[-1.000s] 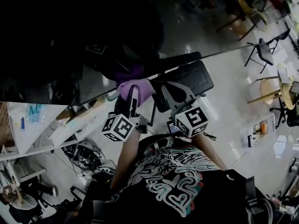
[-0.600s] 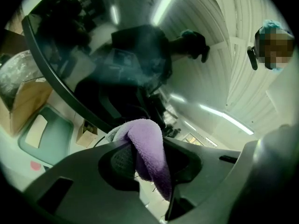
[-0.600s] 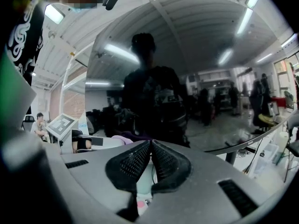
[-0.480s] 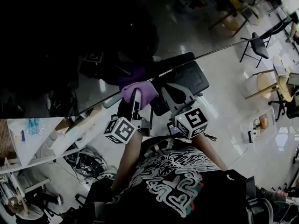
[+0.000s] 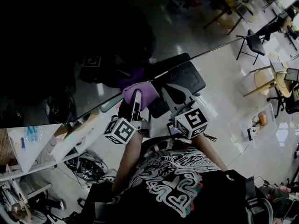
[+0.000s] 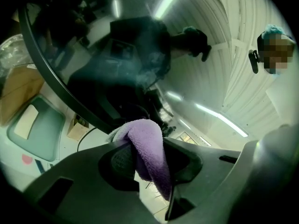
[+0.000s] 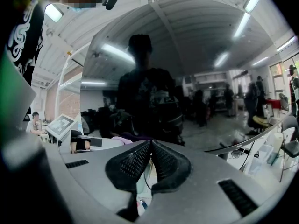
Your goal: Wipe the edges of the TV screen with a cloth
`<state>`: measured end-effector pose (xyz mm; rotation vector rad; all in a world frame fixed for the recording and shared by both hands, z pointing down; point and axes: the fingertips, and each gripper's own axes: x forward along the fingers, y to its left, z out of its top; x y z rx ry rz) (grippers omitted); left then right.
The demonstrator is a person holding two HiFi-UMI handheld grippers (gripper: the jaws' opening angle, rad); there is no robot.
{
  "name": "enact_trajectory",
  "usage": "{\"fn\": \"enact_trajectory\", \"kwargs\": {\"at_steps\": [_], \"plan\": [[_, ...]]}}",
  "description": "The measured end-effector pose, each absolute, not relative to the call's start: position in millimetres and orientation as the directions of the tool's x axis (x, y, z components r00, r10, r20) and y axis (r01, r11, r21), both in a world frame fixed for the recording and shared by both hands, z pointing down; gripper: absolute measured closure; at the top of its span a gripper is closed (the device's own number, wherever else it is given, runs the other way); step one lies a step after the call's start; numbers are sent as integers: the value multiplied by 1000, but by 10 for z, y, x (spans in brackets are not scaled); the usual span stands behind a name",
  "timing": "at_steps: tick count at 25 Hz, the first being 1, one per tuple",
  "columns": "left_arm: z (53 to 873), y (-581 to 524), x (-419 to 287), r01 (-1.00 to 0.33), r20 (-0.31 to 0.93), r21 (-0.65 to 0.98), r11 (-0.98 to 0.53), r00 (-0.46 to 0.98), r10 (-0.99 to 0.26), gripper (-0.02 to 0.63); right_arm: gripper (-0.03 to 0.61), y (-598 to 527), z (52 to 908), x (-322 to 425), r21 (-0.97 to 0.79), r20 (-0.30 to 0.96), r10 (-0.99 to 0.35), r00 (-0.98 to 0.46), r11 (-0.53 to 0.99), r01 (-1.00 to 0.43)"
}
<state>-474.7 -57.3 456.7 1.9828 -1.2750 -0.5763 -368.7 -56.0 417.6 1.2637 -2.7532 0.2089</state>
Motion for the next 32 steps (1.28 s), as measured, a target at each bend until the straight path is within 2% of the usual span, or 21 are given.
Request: {"fn": "enact_trajectory", "kwargs": {"at_steps": [32], "plan": [[4458,-884,-4047,-550,-15,769,-326,494,-869,476,546,-656,4091,-2933,-86,139,-830,-541,534,-841]]}}
